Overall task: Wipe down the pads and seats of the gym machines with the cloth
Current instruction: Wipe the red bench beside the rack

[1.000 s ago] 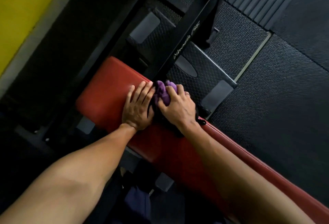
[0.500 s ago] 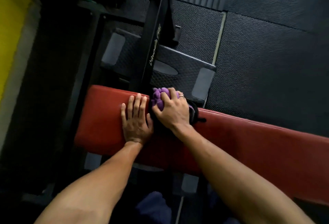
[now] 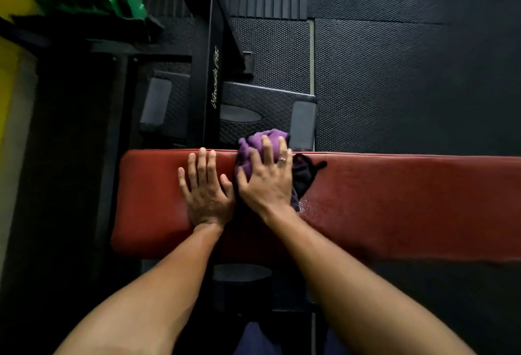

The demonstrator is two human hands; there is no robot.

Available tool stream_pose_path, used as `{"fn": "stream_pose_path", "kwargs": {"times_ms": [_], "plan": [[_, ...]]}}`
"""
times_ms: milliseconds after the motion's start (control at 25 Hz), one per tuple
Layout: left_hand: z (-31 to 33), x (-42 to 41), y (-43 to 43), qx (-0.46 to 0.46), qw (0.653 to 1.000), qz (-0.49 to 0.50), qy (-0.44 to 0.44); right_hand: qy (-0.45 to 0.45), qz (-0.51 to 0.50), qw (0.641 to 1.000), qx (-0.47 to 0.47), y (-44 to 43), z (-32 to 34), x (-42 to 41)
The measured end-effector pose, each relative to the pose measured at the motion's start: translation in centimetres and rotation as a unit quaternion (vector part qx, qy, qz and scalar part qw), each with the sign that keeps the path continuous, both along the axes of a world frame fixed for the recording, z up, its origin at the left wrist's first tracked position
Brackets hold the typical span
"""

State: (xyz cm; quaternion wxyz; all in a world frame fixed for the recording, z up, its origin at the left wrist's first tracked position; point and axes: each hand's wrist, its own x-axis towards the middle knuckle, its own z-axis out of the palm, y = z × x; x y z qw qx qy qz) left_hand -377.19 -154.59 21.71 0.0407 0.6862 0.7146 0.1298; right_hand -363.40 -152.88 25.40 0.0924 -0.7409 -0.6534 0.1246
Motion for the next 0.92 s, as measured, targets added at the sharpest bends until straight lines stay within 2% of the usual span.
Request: {"fn": "stream_pose_path", "kwargs": {"times_ms": [160, 240, 320, 360, 440, 480, 600, 760, 840, 920], "plan": [[0.1, 0.1, -0.1, 0.002, 1.0, 0.005, 0.0, 0.018, 0.147, 0.986, 0.073, -8.1, -1.0, 4.1], [0.5, 0.3, -0.4, -0.002, 1.0, 0.005, -0.008, -0.012, 0.162, 0.983, 0.089, -10.9, -0.9, 8.7], [0.7, 0.3, -0.7, -0.02, 0.999, -0.005, -0.028, -0.047, 0.096, 0.992, 0.074, -10.9, -0.7, 11.3], [0.8, 0.3, -0.9, -0.03, 0.999, -0.009, -0.04, -0.051, 0.027, 0.997, 0.06, -9.9, -0.7, 11.0], [0.9, 0.7, -2.2, -0.041, 0.998, -0.012, -0.052, -0.009, -0.1, 0.995, 0.023, -7.2, 0.0, 7.2], [0.8, 0.9, -3.1, -0.038, 0.998, -0.015, -0.05, 0.014, -0.106, 0.994, 0.006, -6.5, 0.3, 4.4], [0.4, 0.4, -5.4, -0.023, 0.997, -0.065, -0.041, -0.008, 0.03, 0.999, -0.016, -9.7, -0.5, -1.2], [0.9, -0.3, -7.6, -0.027, 0.992, -0.116, -0.052, -0.003, 0.097, 0.993, 0.069, -17.3, -0.2, 4.4], [1.2, 0.1, -8.2, -0.028, 0.992, -0.113, -0.055, -0.02, 0.053, 0.997, 0.056, -17.7, 0.4, 8.0], [1.2, 0.7, -8.4, -0.033, 0.992, -0.097, -0.074, 0.009, -0.086, 0.996, 0.007, -15.0, 0.9, 8.7]]}}
